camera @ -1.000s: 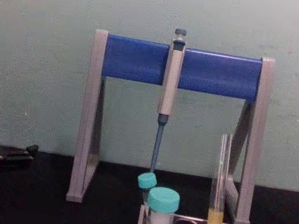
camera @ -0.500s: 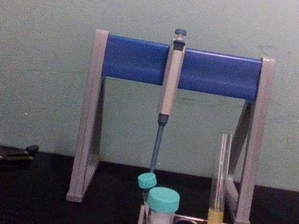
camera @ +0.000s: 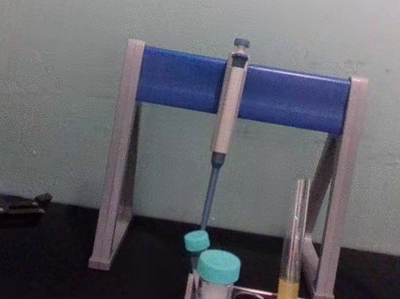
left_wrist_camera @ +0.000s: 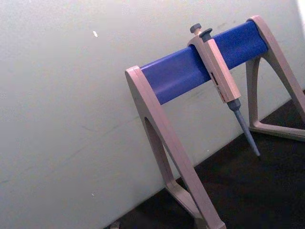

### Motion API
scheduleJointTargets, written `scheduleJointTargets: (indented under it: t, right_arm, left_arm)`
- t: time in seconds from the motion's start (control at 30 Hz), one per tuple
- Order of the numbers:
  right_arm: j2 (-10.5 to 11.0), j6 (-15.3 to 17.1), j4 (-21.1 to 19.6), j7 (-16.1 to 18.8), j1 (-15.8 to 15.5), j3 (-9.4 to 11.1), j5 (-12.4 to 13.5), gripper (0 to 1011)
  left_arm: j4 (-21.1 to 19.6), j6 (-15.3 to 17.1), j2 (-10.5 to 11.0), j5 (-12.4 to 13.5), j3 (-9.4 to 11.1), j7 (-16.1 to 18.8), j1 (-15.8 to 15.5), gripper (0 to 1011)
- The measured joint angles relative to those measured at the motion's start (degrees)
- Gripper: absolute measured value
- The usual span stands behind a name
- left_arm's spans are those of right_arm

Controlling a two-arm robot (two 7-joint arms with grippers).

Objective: Pick up the test tube from the test tube rack, shake it, then place it back into the test tube rack.

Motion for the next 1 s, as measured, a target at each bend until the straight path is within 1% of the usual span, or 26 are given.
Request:
scheduleJointTargets:
  t: [1.0]
  right_arm:
    - [0.0,0.0,0.0,0.0,0.0,0.0,0.0,1000]
  left_arm:
    - [0.0,0.0,0.0,0.0,0.0,0.0,0.0,1010]
